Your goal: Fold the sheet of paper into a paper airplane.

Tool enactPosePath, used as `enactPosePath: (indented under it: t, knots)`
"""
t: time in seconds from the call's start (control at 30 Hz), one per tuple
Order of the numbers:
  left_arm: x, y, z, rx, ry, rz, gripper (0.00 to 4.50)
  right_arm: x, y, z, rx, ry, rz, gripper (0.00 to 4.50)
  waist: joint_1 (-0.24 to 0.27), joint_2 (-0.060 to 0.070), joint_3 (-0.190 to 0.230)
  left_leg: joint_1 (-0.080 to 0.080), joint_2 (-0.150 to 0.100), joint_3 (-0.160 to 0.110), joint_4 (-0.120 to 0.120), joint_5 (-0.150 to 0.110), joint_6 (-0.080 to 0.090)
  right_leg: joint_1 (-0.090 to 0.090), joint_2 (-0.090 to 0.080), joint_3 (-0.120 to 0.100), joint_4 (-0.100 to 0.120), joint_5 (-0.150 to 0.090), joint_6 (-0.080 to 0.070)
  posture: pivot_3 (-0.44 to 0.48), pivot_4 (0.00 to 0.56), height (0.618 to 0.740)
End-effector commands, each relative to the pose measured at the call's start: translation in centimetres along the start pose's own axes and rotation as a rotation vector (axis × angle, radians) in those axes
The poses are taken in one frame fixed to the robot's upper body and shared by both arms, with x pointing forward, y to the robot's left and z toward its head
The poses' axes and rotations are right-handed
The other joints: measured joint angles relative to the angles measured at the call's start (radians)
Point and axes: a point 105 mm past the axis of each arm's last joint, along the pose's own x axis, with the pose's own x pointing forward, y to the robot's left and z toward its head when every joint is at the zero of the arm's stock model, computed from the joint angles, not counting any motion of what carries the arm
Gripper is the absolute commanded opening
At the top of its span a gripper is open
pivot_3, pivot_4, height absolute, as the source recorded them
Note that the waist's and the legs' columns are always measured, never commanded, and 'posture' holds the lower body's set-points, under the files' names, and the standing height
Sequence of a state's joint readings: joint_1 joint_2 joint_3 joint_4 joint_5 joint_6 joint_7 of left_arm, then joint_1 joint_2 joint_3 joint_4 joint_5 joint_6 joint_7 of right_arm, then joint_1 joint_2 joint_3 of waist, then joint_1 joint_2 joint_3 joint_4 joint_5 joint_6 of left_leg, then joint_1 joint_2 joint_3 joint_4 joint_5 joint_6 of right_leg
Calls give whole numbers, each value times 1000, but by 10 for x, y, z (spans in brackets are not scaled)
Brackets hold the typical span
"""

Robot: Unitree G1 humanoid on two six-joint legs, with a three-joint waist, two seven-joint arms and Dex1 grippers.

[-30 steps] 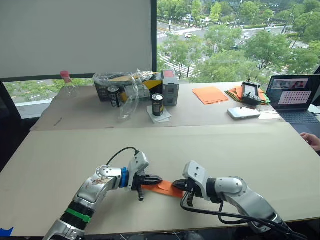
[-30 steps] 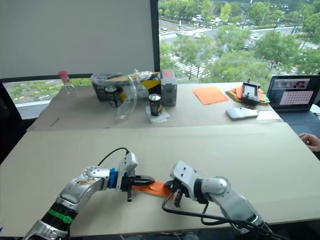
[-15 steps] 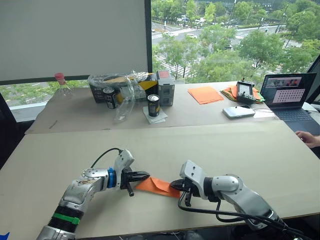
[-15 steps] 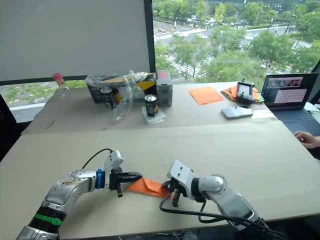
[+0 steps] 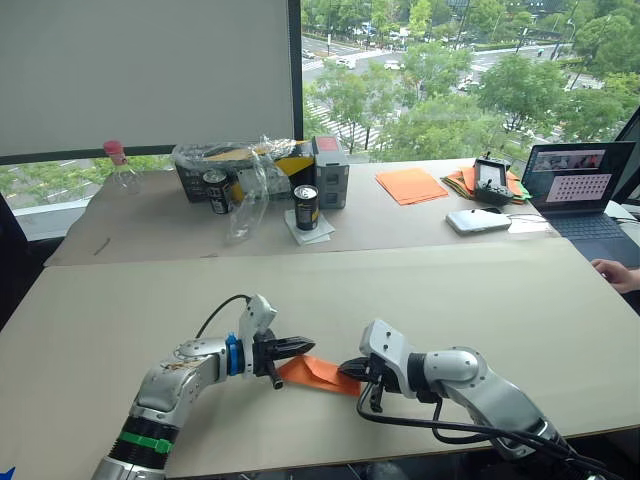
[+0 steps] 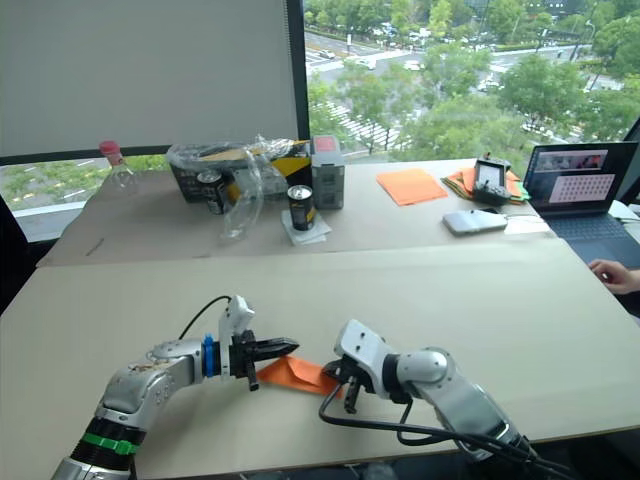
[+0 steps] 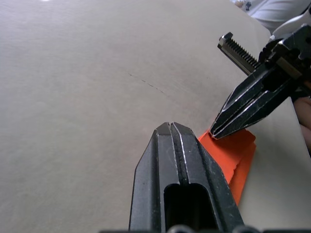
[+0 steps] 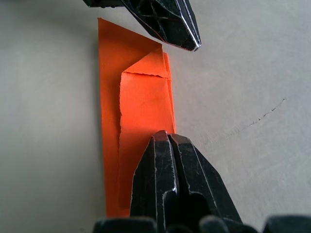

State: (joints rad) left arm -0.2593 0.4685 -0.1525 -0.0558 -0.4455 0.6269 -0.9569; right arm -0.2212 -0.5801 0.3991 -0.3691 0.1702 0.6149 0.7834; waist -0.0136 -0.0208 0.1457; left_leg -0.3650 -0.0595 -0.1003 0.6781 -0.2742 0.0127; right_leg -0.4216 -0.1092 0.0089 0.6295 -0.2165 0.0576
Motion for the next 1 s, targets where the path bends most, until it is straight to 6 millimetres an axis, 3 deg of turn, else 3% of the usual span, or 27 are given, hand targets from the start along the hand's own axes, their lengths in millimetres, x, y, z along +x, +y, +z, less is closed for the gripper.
enactPosePath:
  t: [0.03, 0.17, 0.37, 0.57, 0.77, 0.9, 1.0]
  knots:
    - [-2, 6, -13, 72, 87, 39, 0, 1, 3, -24, 50, 90, -10, 21, 0, 0, 0, 0, 0, 0, 0, 0, 0, 0, 0, 0, 0, 0, 1, 0, 150, 695]
    - [-1, 16, -26, 109, 152, 87, 0, -1, -1, -22, 7, 94, -36, 21, 2, 0, 0, 0, 0, 0, 0, 0, 0, 0, 0, 0, 0, 0, 1, 0, 150, 695]
    - [4, 14, -32, 117, 165, 70, 0, 2, -18, 14, -113, -42, -72, 21, 3, 1, 0, 1, 0, 0, 1, 0, 0, 1, -1, 0, 0, 0, 1, 0, 150, 695]
    - [6, 6, -38, 123, 182, 38, 0, 18, -14, 24, -145, -67, -6, 21, 4, 1, 0, 0, -1, 0, 1, 0, 0, 0, -1, 0, 0, 1, -2, 0, 150, 695]
    - [5, 5, -41, 127, 192, 42, 0, 16, -11, 48, -129, -174, 31, 21, 3, 1, 0, -2, -3, 0, 1, 0, 0, -2, -3, 0, 0, 3, -5, 0, 150, 695]
    - [4, 5, -42, 130, 197, 41, 0, 16, -3, 43, -111, -150, 77, 21, 2, 1, 0, -2, -3, 0, 1, 0, 0, -2, -3, 0, 0, 3, -4, 0, 150, 695]
    - [4, 4, -44, 137, 209, 37, 0, 23, 0, 16, -96, -26, 87, 21, 2, 1, 0, -2, -4, 0, 1, 0, 0, -1, -3, -1, 0, 2, -3, 0, 150, 695]
